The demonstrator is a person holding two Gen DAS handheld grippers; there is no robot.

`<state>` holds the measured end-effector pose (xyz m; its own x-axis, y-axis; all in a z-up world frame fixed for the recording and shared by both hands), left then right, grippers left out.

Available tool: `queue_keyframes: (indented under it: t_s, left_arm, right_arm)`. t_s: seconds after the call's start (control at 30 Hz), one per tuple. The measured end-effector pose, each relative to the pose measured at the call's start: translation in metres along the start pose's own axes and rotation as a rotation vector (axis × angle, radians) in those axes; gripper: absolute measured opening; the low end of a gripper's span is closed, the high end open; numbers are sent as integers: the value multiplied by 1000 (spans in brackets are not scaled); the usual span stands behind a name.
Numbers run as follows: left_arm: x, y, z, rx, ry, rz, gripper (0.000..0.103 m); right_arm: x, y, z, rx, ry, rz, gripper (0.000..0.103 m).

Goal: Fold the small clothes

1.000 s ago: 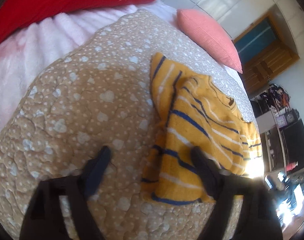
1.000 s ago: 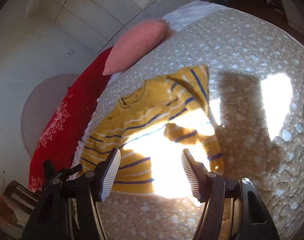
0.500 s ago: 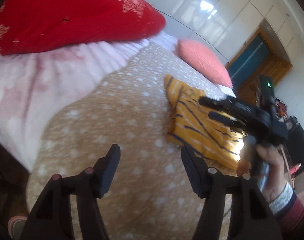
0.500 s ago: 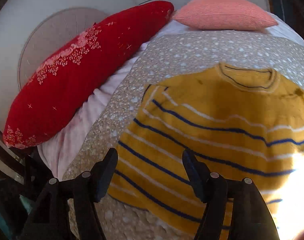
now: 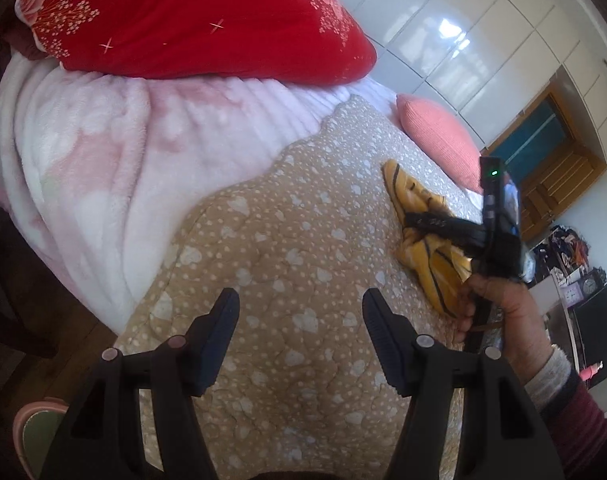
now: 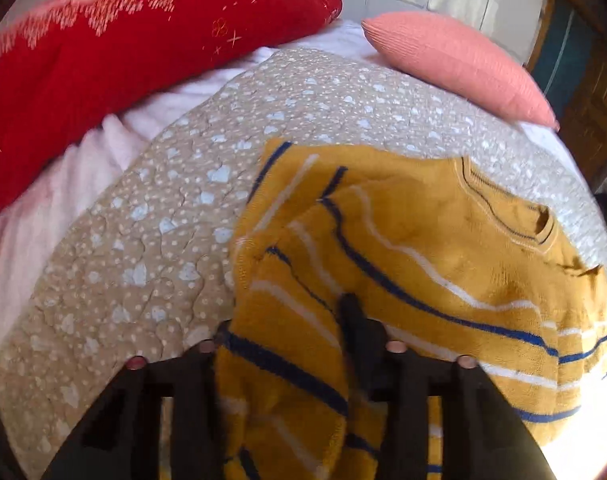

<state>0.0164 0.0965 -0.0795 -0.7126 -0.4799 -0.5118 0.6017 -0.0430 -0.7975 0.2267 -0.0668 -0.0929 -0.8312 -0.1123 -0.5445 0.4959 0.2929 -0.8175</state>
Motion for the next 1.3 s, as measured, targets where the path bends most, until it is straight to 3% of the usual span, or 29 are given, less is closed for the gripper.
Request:
queue_keyframes:
  t_s: [0.1, 0.23, 0.37, 0.6, 0.73, 0.83, 0.87, 0.9, 1.03, 1.1, 1.23, 1.3]
  left_arm:
    - [4, -6, 18, 12, 30, -4, 63]
    - [10, -14, 45, -4, 108, -1, 63]
    - [17, -13, 74, -10, 165, -8, 63]
    - [42, 8, 131, 25, 282, -86, 63]
    - [56, 10, 159, 38, 358, -105, 63]
    - [61, 7, 170, 34, 397, -106, 63]
    - [61, 6, 172, 33, 406, -102, 63]
    - [62, 5, 174, 31, 415, -99, 64]
    - [67, 8, 183, 29, 436, -108, 65]
    - [72, 11, 191, 40, 435, -126, 65]
    - [80, 8, 213, 74, 456, -135, 65]
    - [79, 4, 224, 90, 471, -118, 66]
  right_arm:
    - [-5, -23, 13, -114, 34, 35, 20]
    - [-14, -75, 48, -246, 159, 166, 19]
    - [-5, -129, 119, -291, 274, 274, 19]
    - [83, -183, 268, -253, 543, 367, 19]
    - [126, -193, 312, -317, 686, 436, 20]
    - [141, -194, 325, -354, 727, 455, 37]
    - [147, -200, 330, -327, 743, 472, 51]
    - [152, -209, 336, -289, 761, 496, 56]
    - [152, -259, 335, -235, 718, 583, 56]
    - [135, -279, 314, -280, 627, 596, 54]
    - [99, -289, 247, -342, 394, 539, 54]
    - [93, -277, 225, -249, 303, 457, 54]
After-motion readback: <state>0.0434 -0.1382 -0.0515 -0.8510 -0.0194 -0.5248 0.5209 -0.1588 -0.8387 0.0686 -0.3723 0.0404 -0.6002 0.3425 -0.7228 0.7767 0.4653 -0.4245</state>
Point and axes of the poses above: each gripper's, at about its wrist camera, not at the fingertips, and y roughly the way its jaws point, z to its right, x to its underside, the point moved 7 cm from there along y, roughly the way its jaws point, and after that the axes turned 15 degrees about -x, right-handed, at the moved point
